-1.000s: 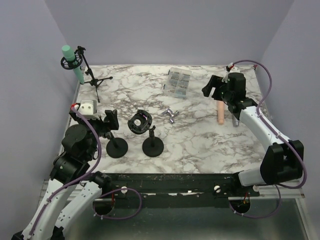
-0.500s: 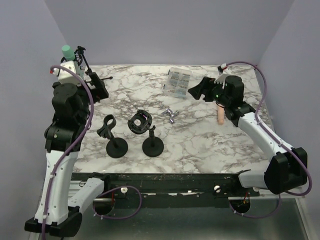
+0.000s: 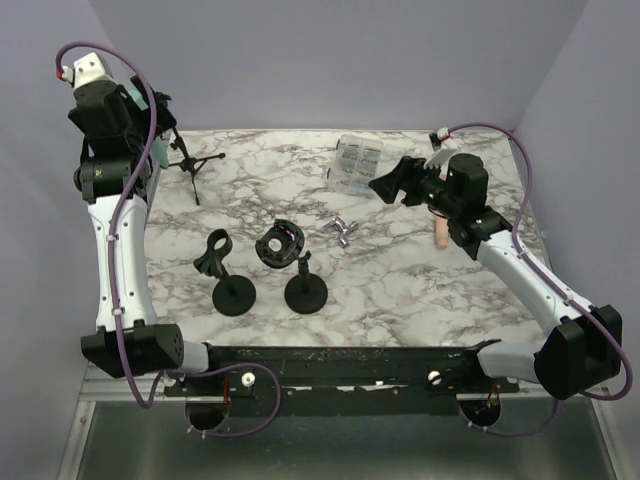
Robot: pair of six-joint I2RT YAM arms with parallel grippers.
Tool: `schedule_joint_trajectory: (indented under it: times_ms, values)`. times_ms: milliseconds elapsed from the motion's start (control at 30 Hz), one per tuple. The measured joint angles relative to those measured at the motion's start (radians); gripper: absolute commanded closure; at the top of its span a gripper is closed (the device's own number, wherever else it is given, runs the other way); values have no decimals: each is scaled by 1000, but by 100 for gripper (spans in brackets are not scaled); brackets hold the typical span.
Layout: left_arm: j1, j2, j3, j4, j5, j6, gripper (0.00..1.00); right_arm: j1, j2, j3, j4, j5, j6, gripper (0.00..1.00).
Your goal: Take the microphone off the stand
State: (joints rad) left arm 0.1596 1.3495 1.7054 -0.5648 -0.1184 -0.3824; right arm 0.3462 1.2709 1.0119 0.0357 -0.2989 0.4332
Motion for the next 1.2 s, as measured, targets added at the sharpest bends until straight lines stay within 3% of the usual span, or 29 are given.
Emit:
schedule_joint_trajectory:
  times_ms: [200, 533, 700, 1100, 1200]
  values:
    - [35, 170, 161, -3, -11, 63, 3, 2, 5, 0, 0, -1, -1, 17]
    - [35, 407, 291, 2, -104, 184, 18, 2, 23, 0, -7, 1, -23, 17]
    - [35, 460, 309, 3, -109, 211, 32, 2, 31, 0, -8, 3, -31, 17]
    - [35, 479, 341, 7, -134, 230, 88, 2, 50, 0, -7, 6, -34, 17]
    - [35, 478, 341, 2, -138, 236, 95, 2, 50, 0, -7, 6, -34, 17]
